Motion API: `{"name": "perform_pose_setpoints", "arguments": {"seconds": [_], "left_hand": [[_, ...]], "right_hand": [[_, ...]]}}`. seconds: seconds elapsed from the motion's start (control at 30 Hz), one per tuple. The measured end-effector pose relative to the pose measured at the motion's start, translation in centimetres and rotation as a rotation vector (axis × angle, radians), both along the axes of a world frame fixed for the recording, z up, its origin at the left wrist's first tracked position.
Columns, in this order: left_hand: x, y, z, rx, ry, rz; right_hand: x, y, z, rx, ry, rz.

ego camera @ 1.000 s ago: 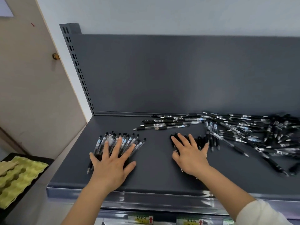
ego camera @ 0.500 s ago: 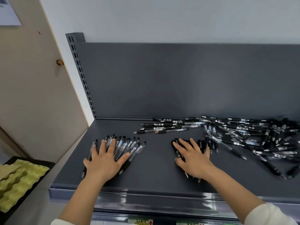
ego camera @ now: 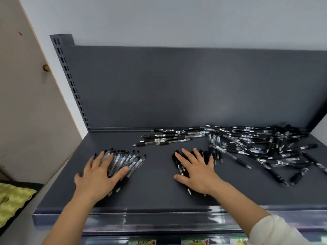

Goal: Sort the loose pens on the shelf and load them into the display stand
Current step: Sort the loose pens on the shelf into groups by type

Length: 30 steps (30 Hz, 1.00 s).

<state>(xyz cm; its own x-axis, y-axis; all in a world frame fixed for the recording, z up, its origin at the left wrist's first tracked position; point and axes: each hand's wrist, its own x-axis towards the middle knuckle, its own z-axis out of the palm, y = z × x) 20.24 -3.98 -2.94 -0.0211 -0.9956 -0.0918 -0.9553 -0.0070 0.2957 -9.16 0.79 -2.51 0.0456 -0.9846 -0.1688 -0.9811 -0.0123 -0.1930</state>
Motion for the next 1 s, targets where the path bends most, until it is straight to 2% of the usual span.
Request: {"name": "perform_pose_setpoints", "arguments": {"seconds": [0.23,0.43,0.57,0.67,0.83,1.0], "left_hand": [[-0.1,-0.2,0.1,-0.053,0.024,-0.007],[-1.2,-0.6,1.3,-0.187,0.021,-0.045],[-4.8,-0.4,2.3,-0.393,0.047,-0.156],[-9.5,0.1,2.8,-0.487,0.101,-0.335],[-17.7,1.1,3.4,-0.321,0.169,-0.552],[-25.0,0.5,3.3,-0.206,0.067,-0.574]], "right_hand": [[0.0,0.1,0.1,-0.025,-0.043,-0.038],[-3.9,0.4,0.9,-0.35,-0.164,-0.216],[-9.1,1.3,0.7,-0.355,-0.086,-0.444],[-11.3,1.7,0.4,-0.308,0.003,-0.482],[-13.4,2.1,0.4,-0.313,-0.138,-0.535],[-15.6,2.7,1.1,-0.32,-0.294,-0.582]]}}
